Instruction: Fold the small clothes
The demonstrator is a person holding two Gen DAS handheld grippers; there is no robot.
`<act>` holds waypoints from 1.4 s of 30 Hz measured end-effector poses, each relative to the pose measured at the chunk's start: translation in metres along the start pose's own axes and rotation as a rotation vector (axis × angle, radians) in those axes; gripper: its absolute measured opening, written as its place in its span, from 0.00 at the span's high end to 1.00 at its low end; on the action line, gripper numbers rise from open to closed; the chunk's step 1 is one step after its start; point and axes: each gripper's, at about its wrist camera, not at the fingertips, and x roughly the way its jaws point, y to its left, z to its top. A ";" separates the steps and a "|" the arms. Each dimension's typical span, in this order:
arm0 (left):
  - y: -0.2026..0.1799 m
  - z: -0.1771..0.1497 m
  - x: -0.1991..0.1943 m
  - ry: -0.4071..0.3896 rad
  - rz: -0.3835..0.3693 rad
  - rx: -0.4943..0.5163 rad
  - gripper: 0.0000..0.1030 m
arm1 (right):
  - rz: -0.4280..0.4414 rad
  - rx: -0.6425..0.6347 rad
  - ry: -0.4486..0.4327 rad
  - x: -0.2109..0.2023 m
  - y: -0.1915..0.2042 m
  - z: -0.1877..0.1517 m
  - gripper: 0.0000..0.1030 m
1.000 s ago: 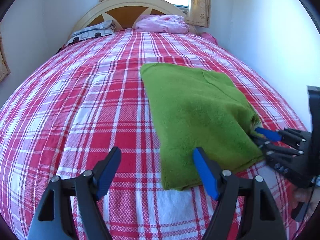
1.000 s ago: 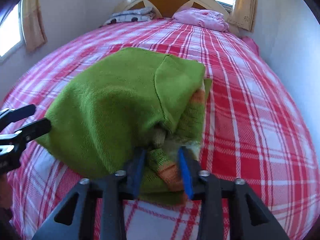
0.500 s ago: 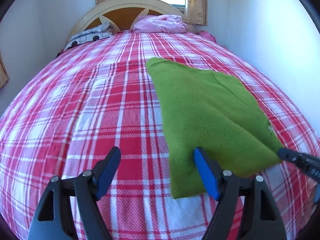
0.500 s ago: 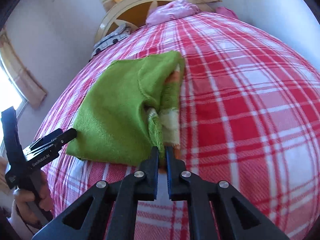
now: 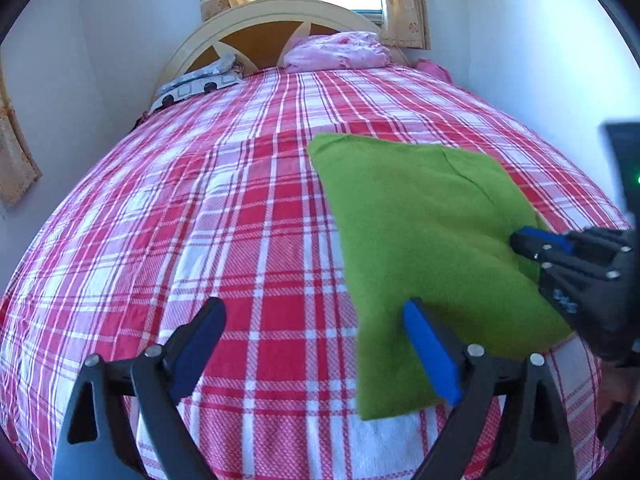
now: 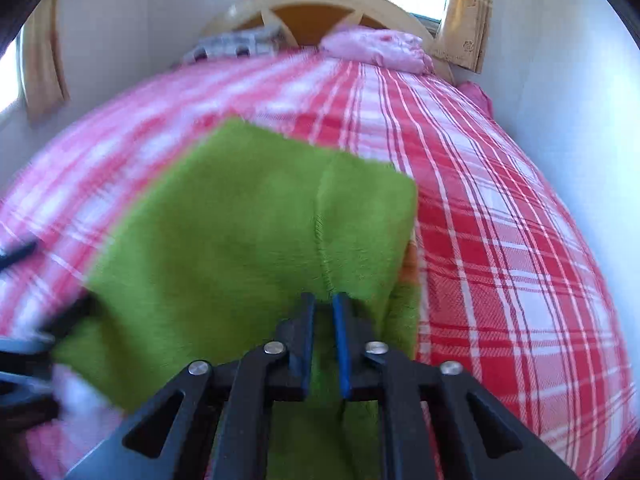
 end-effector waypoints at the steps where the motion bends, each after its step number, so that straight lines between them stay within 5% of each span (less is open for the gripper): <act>1: 0.000 0.001 0.000 -0.007 0.005 0.007 0.10 | -0.039 -0.001 -0.004 0.003 -0.004 -0.001 0.99; 5: -0.005 0.004 0.002 -0.021 0.014 0.028 0.10 | -0.011 0.129 0.009 0.014 -0.026 0.001 0.99; 13: -0.001 0.005 0.001 0.004 -0.008 0.006 0.10 | -0.030 0.093 -0.009 0.012 -0.022 0.001 0.99; 19: 0.026 -0.006 0.006 0.010 0.003 -0.036 0.03 | 0.072 0.169 -0.089 -0.044 -0.031 -0.025 0.93; 23: 0.038 -0.007 0.023 0.085 -0.008 -0.111 0.03 | 0.127 0.316 -0.082 -0.068 -0.042 -0.053 0.28; 30: 0.031 -0.008 0.020 0.069 -0.006 -0.084 0.03 | 0.167 0.386 -0.060 -0.068 -0.050 -0.073 0.28; 42: 0.026 0.013 0.019 0.024 -0.074 -0.041 0.03 | 0.121 0.325 -0.106 -0.069 -0.065 -0.052 0.28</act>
